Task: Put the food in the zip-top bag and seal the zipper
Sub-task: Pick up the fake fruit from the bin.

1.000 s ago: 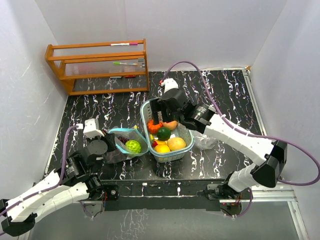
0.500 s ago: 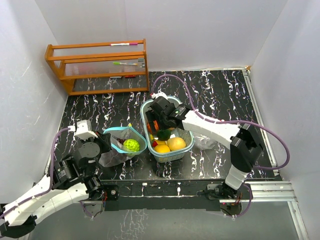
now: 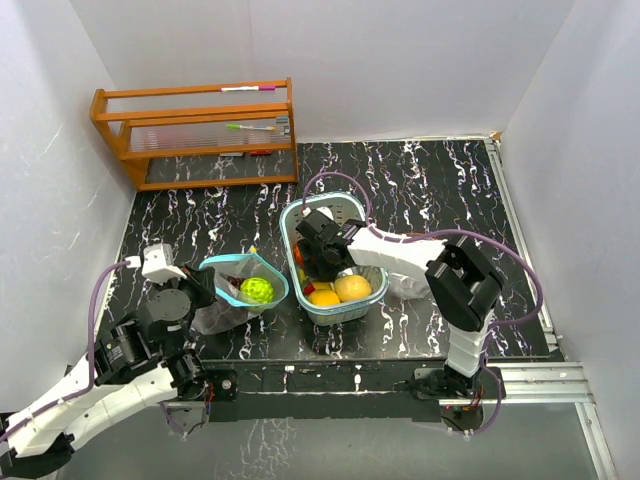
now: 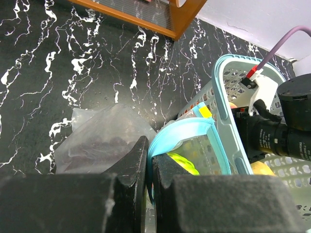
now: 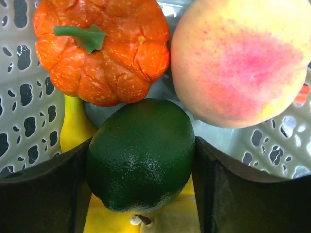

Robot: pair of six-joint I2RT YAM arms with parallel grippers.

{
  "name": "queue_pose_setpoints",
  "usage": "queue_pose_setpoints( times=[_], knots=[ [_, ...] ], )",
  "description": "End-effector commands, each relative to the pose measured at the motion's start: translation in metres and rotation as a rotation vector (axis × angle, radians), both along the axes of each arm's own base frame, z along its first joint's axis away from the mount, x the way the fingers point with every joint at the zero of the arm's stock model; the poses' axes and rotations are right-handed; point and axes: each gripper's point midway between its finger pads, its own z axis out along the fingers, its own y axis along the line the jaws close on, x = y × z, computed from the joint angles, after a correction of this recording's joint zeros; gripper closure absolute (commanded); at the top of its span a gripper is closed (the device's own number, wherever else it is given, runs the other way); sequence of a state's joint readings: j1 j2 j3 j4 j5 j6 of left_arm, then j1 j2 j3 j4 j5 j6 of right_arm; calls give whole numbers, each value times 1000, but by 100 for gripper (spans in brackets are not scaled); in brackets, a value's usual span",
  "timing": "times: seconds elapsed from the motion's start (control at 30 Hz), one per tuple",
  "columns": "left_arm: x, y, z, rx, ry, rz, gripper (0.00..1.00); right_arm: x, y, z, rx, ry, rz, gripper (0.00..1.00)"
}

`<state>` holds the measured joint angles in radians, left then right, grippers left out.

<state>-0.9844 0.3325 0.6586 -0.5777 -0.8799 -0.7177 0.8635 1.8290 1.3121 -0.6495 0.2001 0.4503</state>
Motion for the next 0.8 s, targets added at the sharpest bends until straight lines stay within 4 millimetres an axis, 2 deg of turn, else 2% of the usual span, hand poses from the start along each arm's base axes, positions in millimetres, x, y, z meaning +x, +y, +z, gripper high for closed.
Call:
queue_pose_setpoints(
  times=[0.0, 0.07, 0.13, 0.23, 0.37, 0.5, 0.67, 0.77],
  knots=[
    [0, 11, 23, -56, -54, 45, 100, 6, 17, 6, 80, -18, -14, 44],
    [-1, 13, 23, -58, -55, 48, 100, 7, 16, 13, 86, -33, -25, 61],
    [-1, 13, 23, -63, -56, 49, 100, 8, 15, 24, 99, -53, -30, 73],
    [-1, 12, 22, -65, -53, 47, 100, 11, 16, 53, 135, -90, -34, 86],
    [1, 8, 23, -63, -52, 40, 100, 11, 16, 111, 240, -180, -33, 89],
    [2, 4, 23, -66, -48, 32, 100, 7, 13, 156, 347, -257, -25, 90],
    [4, -1, 20, -65, -43, 24, 100, -1, 9, 191, 426, -308, 1, 91],
    [5, -4, 21, -65, -42, 18, 100, -14, 21, 212, 524, -321, 102, 91]
  ],
)
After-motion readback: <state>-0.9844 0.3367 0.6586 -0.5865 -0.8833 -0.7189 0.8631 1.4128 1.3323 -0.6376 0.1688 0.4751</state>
